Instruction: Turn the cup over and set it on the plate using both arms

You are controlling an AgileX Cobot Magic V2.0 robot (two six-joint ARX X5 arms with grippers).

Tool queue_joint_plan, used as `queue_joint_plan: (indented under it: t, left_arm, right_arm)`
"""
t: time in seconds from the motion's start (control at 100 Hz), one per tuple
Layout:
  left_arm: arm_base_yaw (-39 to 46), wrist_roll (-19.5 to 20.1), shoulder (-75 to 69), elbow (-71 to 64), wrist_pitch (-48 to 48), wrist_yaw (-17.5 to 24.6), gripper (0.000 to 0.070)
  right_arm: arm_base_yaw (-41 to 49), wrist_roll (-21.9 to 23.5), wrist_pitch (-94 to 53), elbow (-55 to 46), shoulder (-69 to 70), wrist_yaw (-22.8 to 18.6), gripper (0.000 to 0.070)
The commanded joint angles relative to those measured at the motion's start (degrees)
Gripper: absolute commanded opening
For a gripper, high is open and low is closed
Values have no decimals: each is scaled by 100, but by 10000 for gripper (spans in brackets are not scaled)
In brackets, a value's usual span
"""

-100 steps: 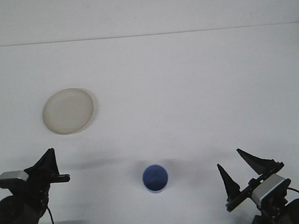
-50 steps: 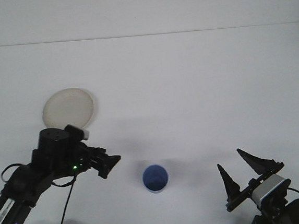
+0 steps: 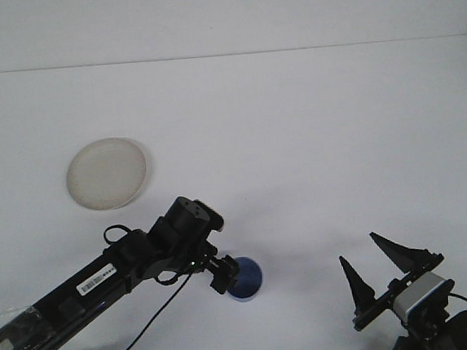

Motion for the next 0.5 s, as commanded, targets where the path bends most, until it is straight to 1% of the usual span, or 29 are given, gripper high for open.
queue_joint_plan:
  t: [0.0,0.13,0.19,0.23,0.32,0.43,0.49]
  left_arm:
    - [-105,42,199,118,33,-181,461]
    - [-219,57,444,118,79,-225,454]
    - [-262,59,549,118,98,-225,431]
    - [-284,94,614,118,109,-225,387]
    - [-299,122,723,118,131,-227,244]
    - [-304,125,789,118,153,-227,102]
    - [-304,127,791,118,144,-227,1]
  right_arm:
    - [52,37,48,35,0,2,484]
    - [52,37,48,35,0,2,483]
    - [52,37,48,35,0,2,483]
    - [52,35,48,35,0,2,483]
    - [52,37,48,35,0,2,483]
    - [52,37,48,35,0,2,483]
    - [52,37,48,35,0,2,483]
